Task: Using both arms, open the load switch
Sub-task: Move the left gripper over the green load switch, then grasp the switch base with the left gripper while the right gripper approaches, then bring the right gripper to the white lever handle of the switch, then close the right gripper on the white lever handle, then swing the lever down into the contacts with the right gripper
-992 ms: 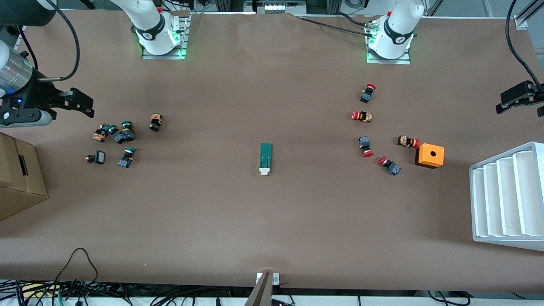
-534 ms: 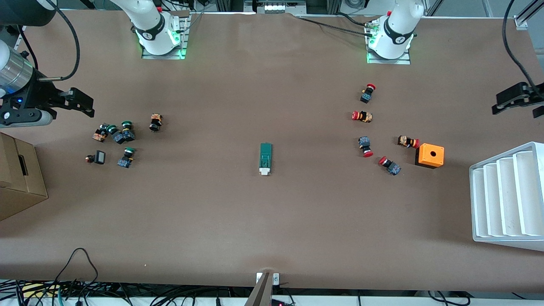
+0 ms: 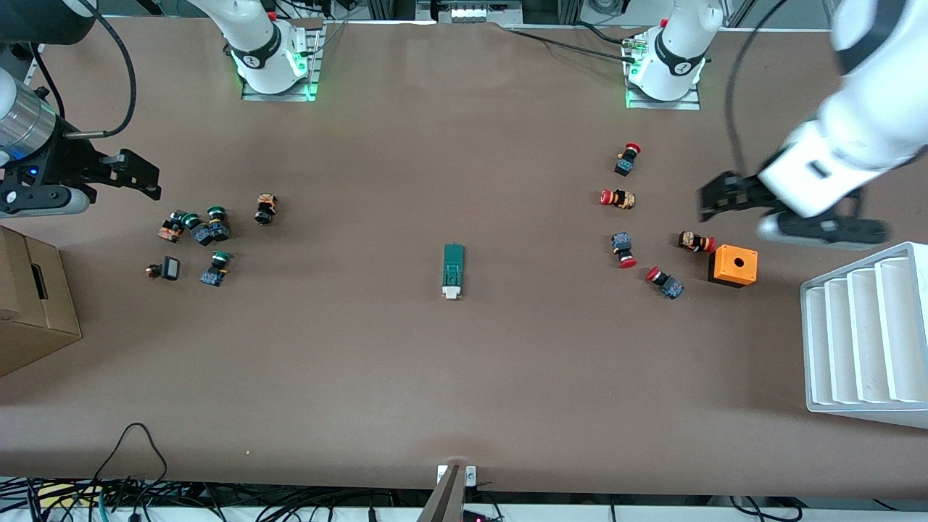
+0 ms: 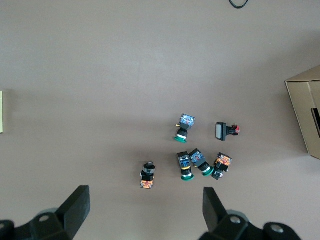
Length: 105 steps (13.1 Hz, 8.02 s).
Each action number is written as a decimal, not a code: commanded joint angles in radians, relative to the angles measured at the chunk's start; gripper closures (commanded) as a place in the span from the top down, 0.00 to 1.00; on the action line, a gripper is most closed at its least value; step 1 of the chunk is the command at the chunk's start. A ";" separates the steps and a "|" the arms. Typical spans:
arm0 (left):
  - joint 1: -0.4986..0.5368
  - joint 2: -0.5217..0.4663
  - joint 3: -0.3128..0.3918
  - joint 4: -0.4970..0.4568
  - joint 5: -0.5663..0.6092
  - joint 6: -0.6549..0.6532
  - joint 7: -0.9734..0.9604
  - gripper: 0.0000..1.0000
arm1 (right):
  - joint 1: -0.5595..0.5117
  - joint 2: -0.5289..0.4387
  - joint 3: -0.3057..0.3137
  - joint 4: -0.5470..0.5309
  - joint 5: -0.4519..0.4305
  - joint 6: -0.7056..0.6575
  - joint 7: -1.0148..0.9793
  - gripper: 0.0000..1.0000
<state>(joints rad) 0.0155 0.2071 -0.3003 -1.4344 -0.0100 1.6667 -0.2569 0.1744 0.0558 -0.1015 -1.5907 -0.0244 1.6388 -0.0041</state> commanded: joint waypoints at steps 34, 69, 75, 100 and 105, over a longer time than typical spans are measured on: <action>-0.361 0.755 -0.494 -0.313 2.050 0.305 -2.013 1.00 | 0.049 0.620 0.028 0.506 0.217 0.025 0.536 0.99; -0.425 0.931 -0.450 -0.221 2.230 0.202 -2.062 0.28 | 0.421 0.992 0.040 0.600 0.521 0.418 1.763 0.52; -0.427 0.942 -0.450 -0.221 2.230 0.202 -2.062 0.28 | 0.428 1.015 0.040 0.621 0.521 0.417 1.783 0.52; -0.433 0.943 -0.450 -0.179 2.228 0.203 -2.050 0.22 | 0.442 1.010 0.055 0.623 0.509 0.363 1.871 0.22; -0.433 0.943 -0.450 -0.179 2.228 0.203 -2.050 0.15 | 0.444 0.958 0.066 0.558 0.497 0.365 1.866 0.21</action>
<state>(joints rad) -0.3952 1.1096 -0.7735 -1.7046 2.1926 1.8065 -2.3201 0.6000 1.0611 -0.0573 -0.9756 0.4730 2.0202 1.8530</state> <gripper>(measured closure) 0.502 0.700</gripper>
